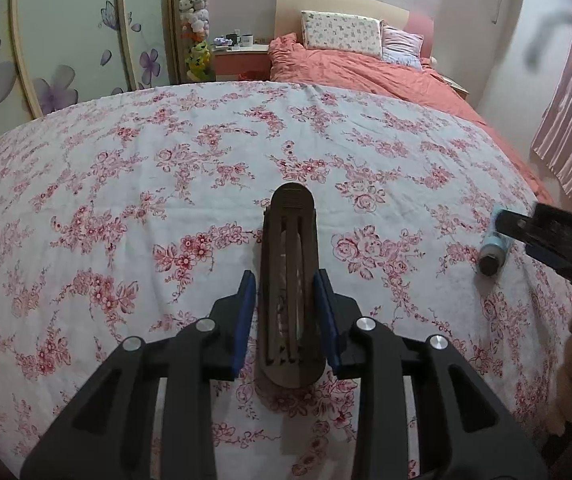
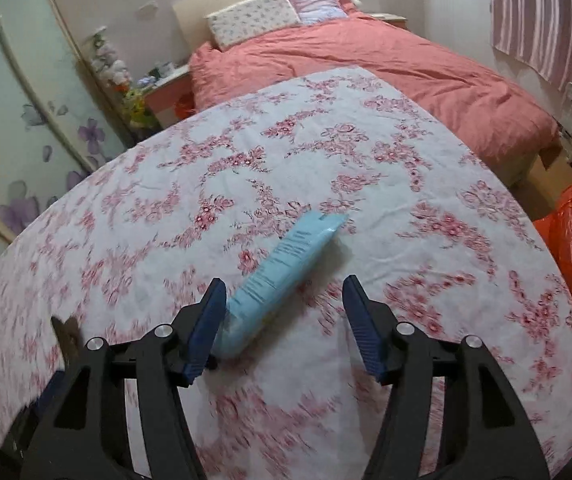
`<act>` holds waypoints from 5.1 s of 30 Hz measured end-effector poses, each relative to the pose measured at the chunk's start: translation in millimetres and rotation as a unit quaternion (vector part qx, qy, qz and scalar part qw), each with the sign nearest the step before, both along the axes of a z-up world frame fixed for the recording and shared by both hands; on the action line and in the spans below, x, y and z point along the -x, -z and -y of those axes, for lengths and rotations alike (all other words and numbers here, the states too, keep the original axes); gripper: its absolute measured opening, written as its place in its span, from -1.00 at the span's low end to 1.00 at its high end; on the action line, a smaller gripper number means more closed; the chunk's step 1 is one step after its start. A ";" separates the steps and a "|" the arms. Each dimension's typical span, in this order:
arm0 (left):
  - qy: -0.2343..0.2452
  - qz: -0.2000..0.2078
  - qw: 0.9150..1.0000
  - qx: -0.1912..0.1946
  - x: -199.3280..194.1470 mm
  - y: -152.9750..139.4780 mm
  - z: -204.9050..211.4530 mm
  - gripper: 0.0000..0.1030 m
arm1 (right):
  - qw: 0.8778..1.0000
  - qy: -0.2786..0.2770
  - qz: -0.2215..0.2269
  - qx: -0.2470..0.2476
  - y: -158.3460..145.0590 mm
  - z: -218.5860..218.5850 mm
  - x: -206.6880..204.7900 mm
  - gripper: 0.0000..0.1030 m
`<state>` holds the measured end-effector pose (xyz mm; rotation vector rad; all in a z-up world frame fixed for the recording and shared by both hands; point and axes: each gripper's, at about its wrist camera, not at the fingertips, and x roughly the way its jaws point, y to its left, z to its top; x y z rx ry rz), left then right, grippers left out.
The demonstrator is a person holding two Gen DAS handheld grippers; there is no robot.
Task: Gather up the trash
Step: 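Grasp the brown hair clip with the left tool while the right tool grasps the blue tube, then lift the hair clip and blue tube off the bed with both tools, then carry the clip and tube over the orange basket and open both tools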
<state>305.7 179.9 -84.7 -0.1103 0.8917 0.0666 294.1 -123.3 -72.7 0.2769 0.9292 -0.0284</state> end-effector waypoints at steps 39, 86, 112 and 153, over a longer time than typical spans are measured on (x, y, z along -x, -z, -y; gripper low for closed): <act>-0.004 0.001 1.000 0.004 10.5 0.4 9.2 -0.15 | 0.990 -0.093 0.034 0.097 10.2 35.8 68.5 -0.43; 0.016 -0.001 1.000 -0.023 11.2 -0.8 23.1 -0.37 | 0.990 -0.108 0.041 0.075 8.7 45.9 78.1 -0.45; 0.239 0.053 0.968 0.047 52.1 -68.2 228.5 -0.37 | 0.992 0.029 0.123 0.019 -52.0 174.5 161.6 -0.45; 0.419 -0.016 0.906 0.056 -0.2 -17.9 417.9 -0.14 | 0.971 0.207 0.116 -0.030 -18.2 301.6 168.4 -0.12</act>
